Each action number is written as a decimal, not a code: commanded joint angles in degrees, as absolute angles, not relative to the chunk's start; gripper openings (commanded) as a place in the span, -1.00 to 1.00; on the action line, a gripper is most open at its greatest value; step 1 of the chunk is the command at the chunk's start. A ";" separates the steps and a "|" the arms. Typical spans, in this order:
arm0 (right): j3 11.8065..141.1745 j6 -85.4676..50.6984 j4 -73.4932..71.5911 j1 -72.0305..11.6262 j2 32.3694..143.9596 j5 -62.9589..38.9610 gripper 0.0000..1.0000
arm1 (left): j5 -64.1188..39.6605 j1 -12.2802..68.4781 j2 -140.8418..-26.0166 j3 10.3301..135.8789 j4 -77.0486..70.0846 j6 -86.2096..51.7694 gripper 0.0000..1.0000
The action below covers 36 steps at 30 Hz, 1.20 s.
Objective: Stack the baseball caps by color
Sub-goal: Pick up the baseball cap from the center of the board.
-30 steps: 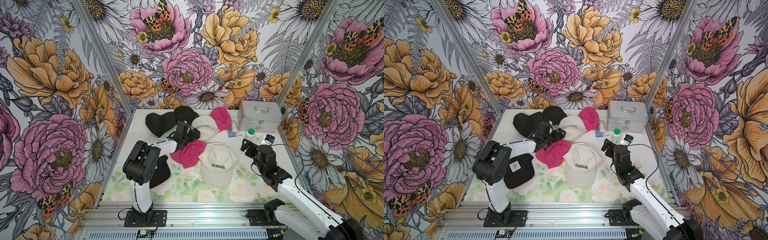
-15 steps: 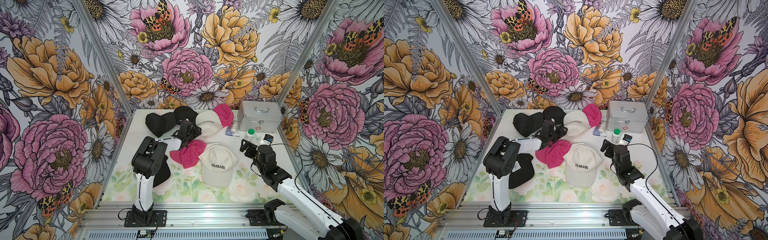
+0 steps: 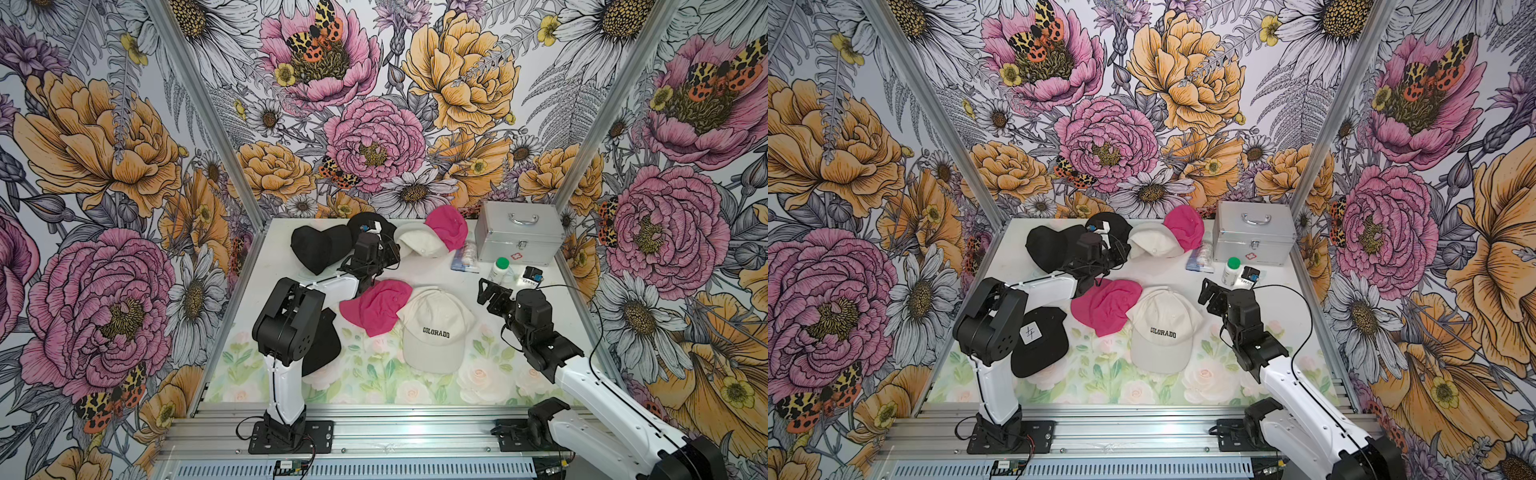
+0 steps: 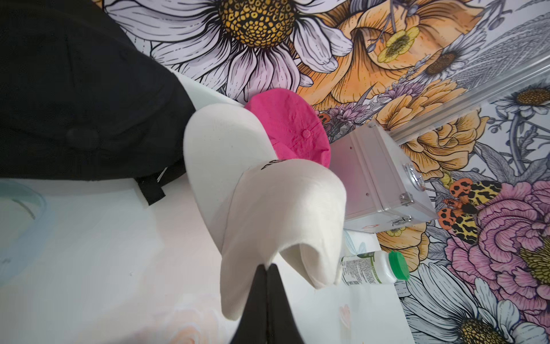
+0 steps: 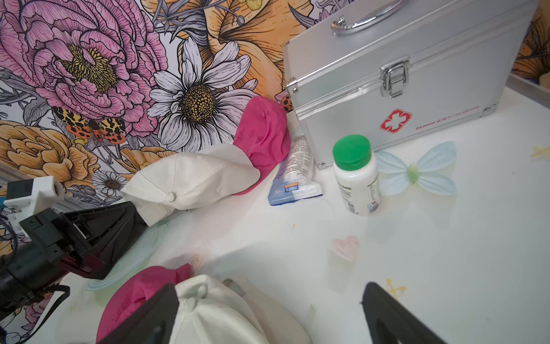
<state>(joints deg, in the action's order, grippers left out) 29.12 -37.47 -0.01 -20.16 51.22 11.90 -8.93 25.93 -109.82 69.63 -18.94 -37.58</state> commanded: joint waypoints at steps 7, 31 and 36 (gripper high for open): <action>35.35 -32.23 -2.47 -19.97 55.82 7.53 0.98 | -13.30 24.57 -100.44 67.94 -16.54 -23.06 -1.00; 64.70 -24.15 -0.46 -28.41 81.78 -10.99 0.90 | 1.38 36.27 -94.39 89.10 13.67 -6.29 -1.00; 69.26 -25.67 1.72 -31.29 86.11 2.22 0.82 | 1.79 38.06 -96.07 91.96 14.99 -8.32 -1.00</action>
